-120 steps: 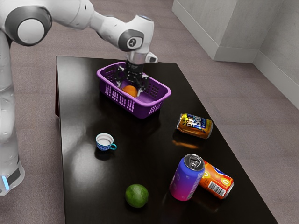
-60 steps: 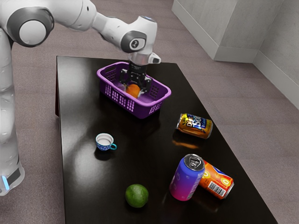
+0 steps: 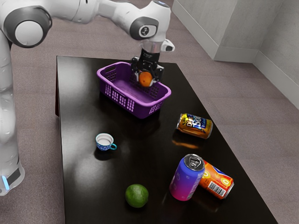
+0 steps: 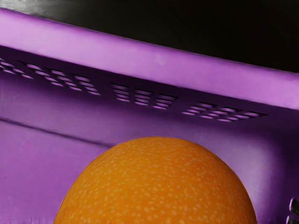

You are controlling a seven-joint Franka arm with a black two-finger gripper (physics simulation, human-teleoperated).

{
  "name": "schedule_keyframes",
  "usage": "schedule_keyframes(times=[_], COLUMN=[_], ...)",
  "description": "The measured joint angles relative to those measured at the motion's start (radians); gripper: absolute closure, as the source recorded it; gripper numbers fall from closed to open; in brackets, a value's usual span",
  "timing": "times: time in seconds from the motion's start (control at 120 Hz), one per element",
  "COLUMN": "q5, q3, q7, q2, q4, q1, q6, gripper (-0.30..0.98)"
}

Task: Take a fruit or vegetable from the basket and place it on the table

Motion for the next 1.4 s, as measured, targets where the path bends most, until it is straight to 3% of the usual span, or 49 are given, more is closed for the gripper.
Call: schedule_keyframes(times=[0.225,0.875,1.167,1.4], q5=[0.005,0.001,0.000,0.000], q3=[-0.044,-0.272,-0.294,-0.319], q7=[-0.021,-0.164,-0.233,-0.275], q2=[-0.003,0.009,-0.077,-0.076], q4=[0.088,0.100,0.012,0.009], q1=[-0.007,0.009,-0.087,-0.058], q6=[-0.077,-0.143,-0.145,-0.145], gripper=[0.34,0.35,0.34,0.34])
